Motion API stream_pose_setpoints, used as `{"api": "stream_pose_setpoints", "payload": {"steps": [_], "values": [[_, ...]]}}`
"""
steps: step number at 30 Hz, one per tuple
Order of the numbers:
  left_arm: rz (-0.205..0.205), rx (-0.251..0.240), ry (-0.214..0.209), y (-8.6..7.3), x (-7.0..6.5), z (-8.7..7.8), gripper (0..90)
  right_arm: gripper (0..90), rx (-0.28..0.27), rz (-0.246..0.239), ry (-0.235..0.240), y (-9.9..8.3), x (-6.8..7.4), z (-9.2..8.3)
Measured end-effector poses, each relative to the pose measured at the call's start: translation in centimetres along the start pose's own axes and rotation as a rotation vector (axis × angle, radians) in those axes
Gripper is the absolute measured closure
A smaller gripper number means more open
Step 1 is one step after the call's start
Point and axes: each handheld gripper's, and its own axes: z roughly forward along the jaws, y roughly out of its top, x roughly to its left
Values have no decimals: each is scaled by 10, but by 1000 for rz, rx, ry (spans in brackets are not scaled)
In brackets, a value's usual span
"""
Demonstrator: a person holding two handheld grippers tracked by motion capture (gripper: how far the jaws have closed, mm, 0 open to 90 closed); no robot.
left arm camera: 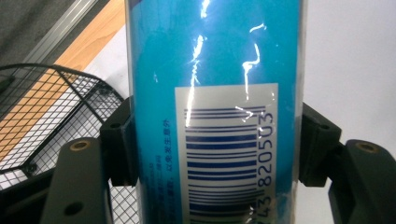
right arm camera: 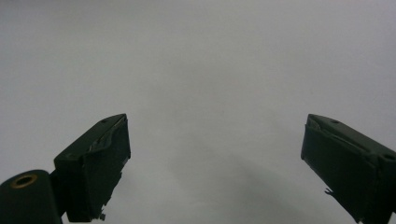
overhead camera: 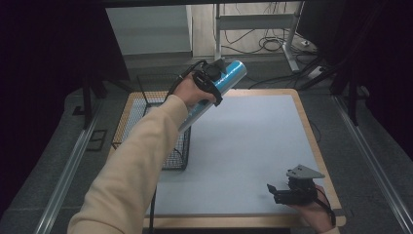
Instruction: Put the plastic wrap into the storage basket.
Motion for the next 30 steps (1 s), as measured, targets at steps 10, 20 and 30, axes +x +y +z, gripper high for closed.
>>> {"api": "stream_pose_setpoints", "payload": {"steps": [10,20,30], "values": [[-38,3,18,-7,18,1,314,81,0,-1,-5,0,-1,0],[-79,8,42,-17,35,6,314,81,-10,0,-6,1,0,-2],[-126,17,62,-27,55,12,314,81,-9,-3,-12,0,-1,-1]]}}
